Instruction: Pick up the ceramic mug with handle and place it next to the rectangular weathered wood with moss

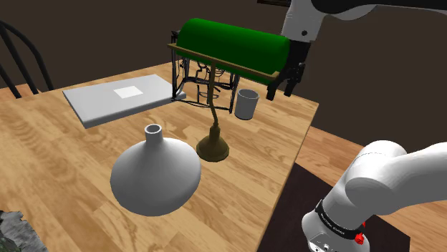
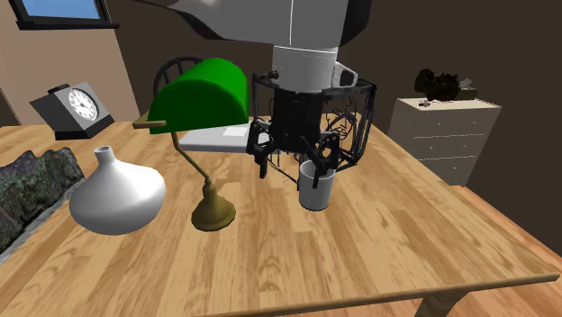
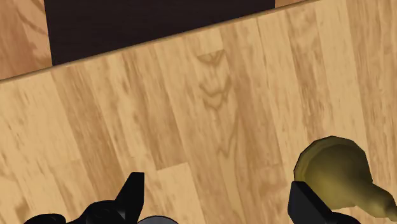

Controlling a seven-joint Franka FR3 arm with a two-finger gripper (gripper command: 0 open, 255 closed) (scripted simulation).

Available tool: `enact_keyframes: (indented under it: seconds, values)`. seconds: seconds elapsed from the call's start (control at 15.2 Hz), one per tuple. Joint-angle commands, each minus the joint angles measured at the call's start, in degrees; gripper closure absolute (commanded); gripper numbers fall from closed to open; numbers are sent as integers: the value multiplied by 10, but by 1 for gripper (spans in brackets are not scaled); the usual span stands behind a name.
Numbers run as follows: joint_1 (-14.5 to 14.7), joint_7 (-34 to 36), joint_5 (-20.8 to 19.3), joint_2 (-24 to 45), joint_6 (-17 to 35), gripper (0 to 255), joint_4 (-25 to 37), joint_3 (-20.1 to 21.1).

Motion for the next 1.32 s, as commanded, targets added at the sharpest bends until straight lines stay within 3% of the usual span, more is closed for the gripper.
enact_keyframes:
  seconds: [0.0, 0.79, 1.25]
  values:
    - [0, 0, 0, 0, 0, 0, 0, 0]
    - [10, -106, -90, 272, 116, 0, 138, 12]
    - [10, -106, -92, 276, 163, 0, 94, 10]
